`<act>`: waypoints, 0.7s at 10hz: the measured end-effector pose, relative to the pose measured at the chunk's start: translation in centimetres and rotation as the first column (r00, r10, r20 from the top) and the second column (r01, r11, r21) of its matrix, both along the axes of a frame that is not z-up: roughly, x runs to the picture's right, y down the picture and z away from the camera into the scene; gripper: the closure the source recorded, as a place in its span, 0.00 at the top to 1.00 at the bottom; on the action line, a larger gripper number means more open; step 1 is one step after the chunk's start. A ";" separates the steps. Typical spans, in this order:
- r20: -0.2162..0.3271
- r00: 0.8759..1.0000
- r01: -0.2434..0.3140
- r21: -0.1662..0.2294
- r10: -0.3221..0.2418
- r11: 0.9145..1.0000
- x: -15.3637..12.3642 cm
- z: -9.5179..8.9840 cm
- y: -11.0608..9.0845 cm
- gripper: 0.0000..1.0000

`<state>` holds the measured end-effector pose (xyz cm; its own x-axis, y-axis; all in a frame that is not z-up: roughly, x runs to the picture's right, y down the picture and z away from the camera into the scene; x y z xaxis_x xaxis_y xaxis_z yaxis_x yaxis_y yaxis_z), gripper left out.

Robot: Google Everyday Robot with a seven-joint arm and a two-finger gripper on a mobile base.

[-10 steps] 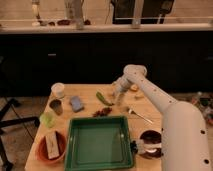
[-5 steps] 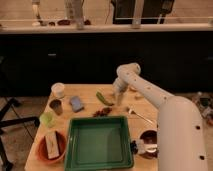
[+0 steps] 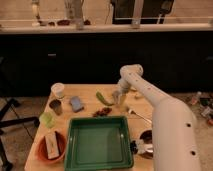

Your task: Place towel in tray

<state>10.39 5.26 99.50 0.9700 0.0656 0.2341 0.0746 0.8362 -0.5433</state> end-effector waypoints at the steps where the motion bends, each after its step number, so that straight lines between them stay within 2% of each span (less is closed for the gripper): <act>1: 0.001 1.000 -0.004 -0.004 0.004 1.000 -0.1 0.3 0.0 0.76; 7: -0.012 1.000 -0.017 -0.008 0.017 1.000 0.7 0.6 0.0 0.16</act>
